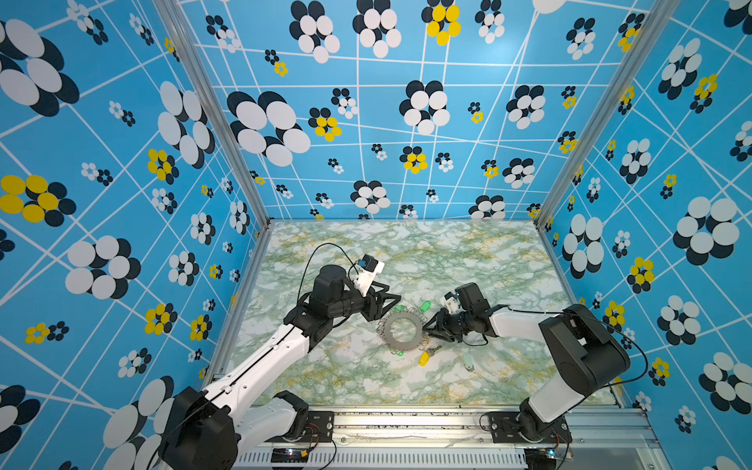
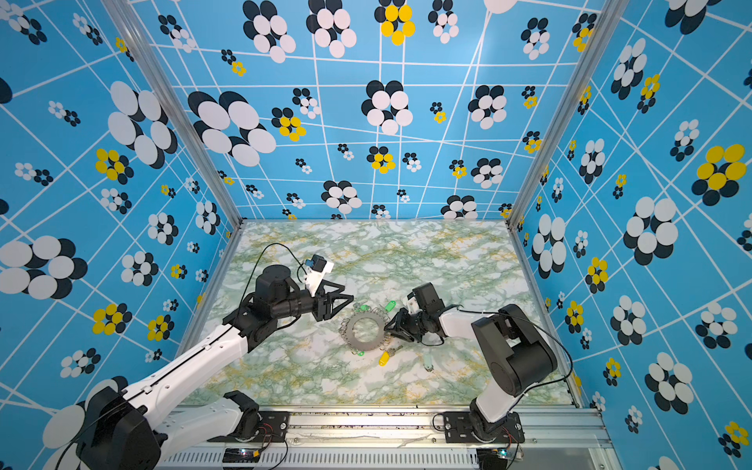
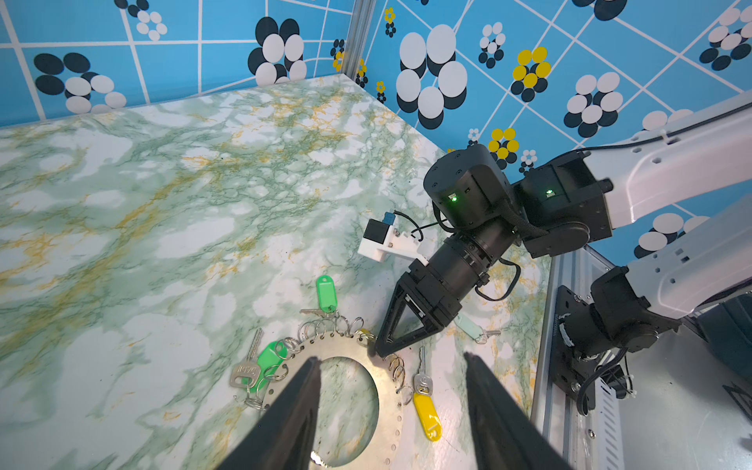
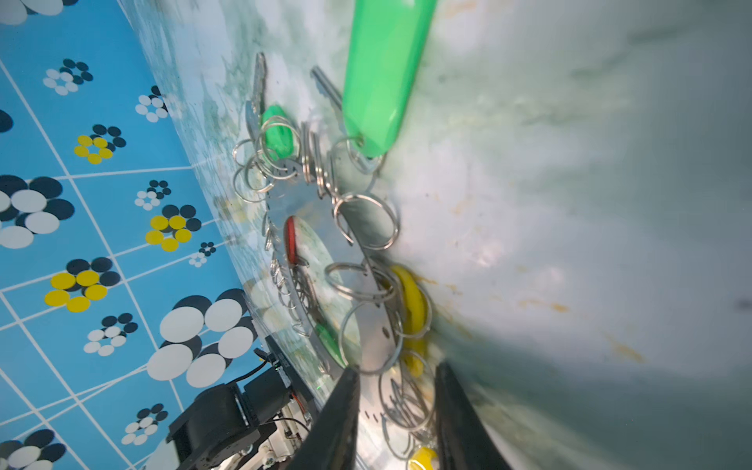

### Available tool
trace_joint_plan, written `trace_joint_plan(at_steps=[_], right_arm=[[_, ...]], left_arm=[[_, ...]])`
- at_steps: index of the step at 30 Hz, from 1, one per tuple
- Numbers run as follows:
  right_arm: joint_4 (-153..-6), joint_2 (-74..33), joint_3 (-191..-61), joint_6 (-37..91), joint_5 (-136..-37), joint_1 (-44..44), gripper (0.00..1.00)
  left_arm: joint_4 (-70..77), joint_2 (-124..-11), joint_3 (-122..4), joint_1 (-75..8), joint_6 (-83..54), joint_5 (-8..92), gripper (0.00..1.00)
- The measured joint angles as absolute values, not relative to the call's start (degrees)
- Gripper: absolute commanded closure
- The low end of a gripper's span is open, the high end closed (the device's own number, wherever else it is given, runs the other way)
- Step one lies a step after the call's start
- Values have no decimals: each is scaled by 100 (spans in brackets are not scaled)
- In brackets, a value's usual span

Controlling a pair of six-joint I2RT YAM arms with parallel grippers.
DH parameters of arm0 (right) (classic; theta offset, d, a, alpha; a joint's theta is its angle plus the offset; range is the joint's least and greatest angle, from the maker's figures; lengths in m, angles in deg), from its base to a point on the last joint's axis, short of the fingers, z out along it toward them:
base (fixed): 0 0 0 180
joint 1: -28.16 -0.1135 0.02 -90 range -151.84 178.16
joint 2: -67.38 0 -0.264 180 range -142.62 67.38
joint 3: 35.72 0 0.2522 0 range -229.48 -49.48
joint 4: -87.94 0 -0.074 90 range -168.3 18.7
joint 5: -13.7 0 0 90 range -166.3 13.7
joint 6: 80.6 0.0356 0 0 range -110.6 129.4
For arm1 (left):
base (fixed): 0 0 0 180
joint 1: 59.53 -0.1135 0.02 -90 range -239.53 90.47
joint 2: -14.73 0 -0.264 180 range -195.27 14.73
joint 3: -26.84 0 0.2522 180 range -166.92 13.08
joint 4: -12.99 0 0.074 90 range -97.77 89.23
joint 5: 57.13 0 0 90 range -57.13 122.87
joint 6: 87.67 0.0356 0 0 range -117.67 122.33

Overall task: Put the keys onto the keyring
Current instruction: 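Close the right gripper on the plate rim beside the yellow tag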

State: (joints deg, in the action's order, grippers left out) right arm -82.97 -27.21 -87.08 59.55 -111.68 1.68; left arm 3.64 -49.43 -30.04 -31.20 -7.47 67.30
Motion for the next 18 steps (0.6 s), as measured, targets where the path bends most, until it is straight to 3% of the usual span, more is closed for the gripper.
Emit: trace_joint_plan(at_steps=[14,18], right_arm=[[-8494,-2533,-8470,6248,-10774,241,88],[-8502,-2502,-8470,6263,-10731,245,84]], left_arm=[[346,-4912,-3004,-3120,-745,6728,41],[346,-4912,-3004,-3120,-745,6728,41]])
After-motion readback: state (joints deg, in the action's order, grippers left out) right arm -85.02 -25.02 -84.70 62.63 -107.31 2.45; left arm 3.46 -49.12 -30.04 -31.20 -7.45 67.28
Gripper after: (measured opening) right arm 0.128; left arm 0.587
